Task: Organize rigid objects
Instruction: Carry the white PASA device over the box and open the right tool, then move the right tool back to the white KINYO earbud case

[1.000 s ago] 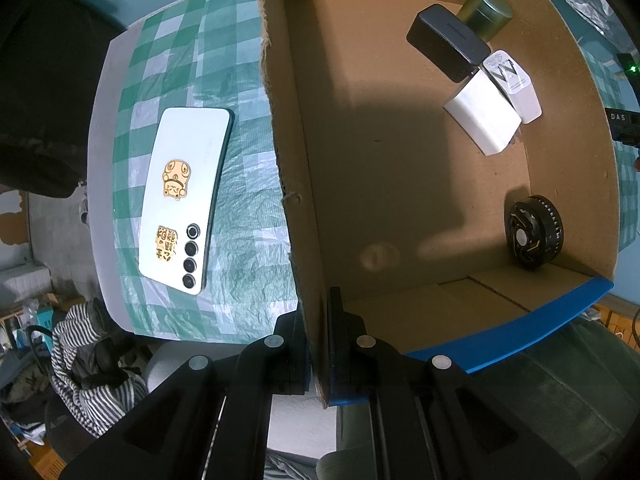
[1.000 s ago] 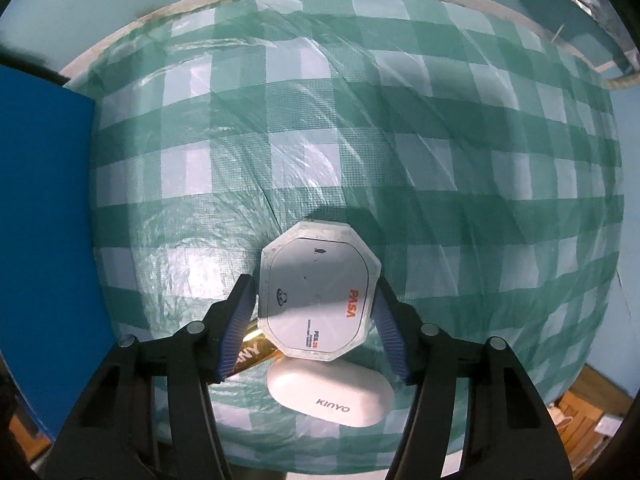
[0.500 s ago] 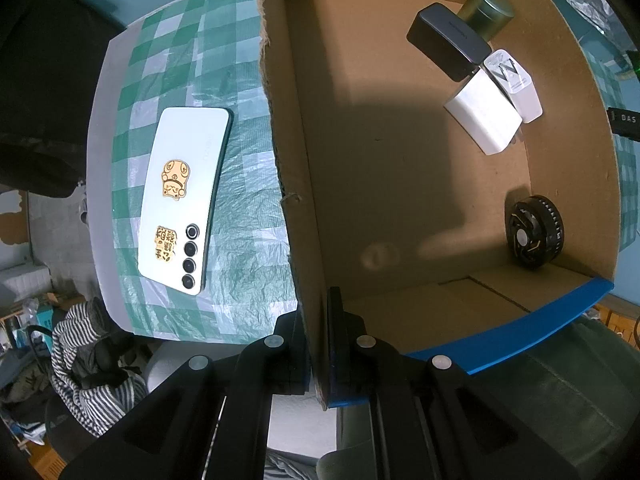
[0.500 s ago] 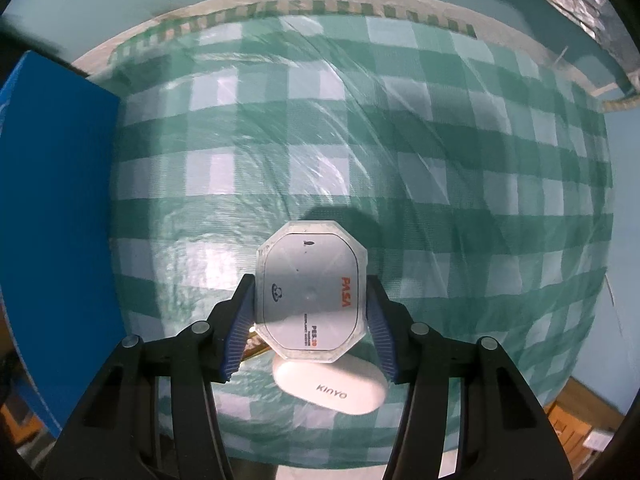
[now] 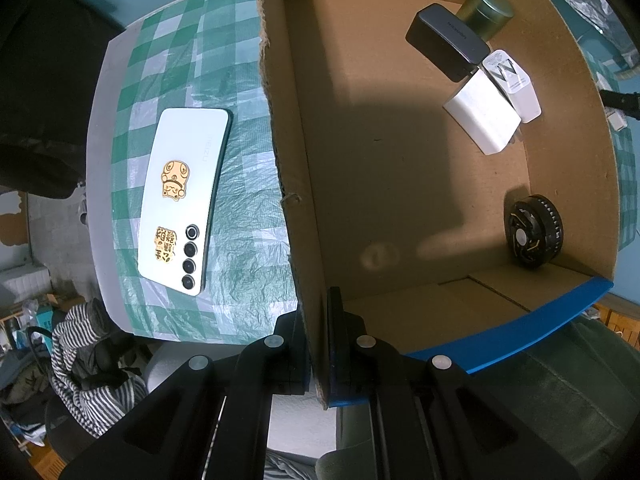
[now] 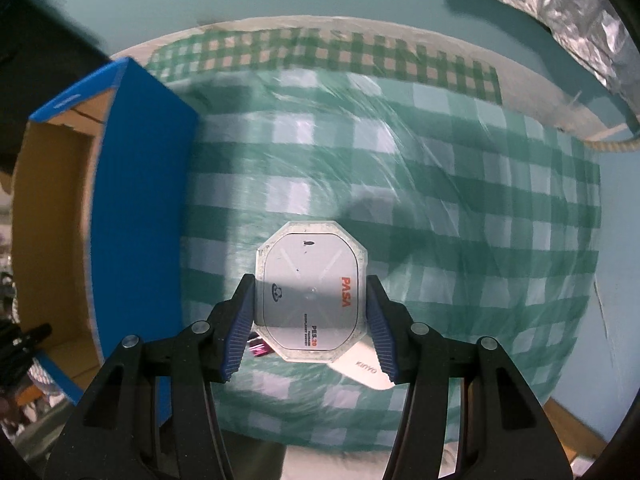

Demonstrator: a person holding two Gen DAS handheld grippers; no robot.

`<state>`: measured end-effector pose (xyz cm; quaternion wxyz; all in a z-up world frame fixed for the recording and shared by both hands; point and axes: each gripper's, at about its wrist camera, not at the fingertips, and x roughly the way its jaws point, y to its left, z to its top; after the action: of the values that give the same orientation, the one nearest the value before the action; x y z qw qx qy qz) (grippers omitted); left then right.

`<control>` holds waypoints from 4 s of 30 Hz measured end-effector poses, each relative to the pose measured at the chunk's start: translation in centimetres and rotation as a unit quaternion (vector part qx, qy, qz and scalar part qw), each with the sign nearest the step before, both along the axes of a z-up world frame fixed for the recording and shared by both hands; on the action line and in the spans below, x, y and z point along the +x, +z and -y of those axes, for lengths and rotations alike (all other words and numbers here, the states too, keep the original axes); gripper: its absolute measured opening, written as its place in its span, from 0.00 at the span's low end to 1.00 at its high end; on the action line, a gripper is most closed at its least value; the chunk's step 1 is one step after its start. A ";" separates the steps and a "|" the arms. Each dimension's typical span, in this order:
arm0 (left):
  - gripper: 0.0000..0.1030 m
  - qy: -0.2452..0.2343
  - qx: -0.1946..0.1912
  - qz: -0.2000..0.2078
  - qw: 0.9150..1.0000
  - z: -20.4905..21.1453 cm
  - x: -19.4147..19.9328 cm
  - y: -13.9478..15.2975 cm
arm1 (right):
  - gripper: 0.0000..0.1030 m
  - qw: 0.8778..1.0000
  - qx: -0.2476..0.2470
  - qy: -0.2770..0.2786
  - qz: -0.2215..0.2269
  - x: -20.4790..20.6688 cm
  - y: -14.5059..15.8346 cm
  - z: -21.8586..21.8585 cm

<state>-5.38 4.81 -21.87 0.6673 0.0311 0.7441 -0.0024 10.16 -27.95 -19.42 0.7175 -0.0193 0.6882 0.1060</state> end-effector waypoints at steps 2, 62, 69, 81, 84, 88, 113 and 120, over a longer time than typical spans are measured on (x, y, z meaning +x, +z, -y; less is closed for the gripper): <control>0.05 0.000 0.000 0.000 1.000 0.0 0.0 0.0 | 0.52 1.000 0.006 0.010 0.005 -0.1 0.9 -0.4; 0.05 -0.011 -0.002 0.001 1.000 0.0 0.4 0.2 | 0.56 0.975 0.041 0.219 0.020 -5.9 3.6 -16.1; 0.05 -0.013 -0.002 0.002 1.000 0.2 0.7 0.3 | 0.58 0.977 0.048 0.204 0.027 -5.6 4.6 -15.2; 0.05 -0.015 -0.001 0.002 1.000 0.4 1.1 0.5 | 0.58 0.982 0.044 0.182 0.040 -5.4 5.8 -12.3; 0.05 -0.014 -0.001 0.003 1.000 0.5 1.2 0.5 | 0.58 0.983 0.041 0.176 0.041 -5.4 6.0 -11.5; 0.05 -0.014 0.000 0.004 1.000 0.8 1.0 0.6 | 0.58 0.984 0.038 0.169 0.042 -5.4 6.1 -10.4; 0.05 -0.008 0.009 0.004 1.000 1.0 0.2 0.8 | 0.64 0.984 -0.045 0.172 -0.005 -6.6 -2.6 2.1; 0.05 -0.004 0.011 0.004 1.000 1.0 0.0 0.9 | 0.64 0.974 -0.055 0.219 -0.009 -8.0 -5.2 1.8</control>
<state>-5.33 3.84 -21.01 0.6702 0.0417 0.7410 0.0036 2.14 -29.71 -24.58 0.6687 -0.2078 0.6784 0.2224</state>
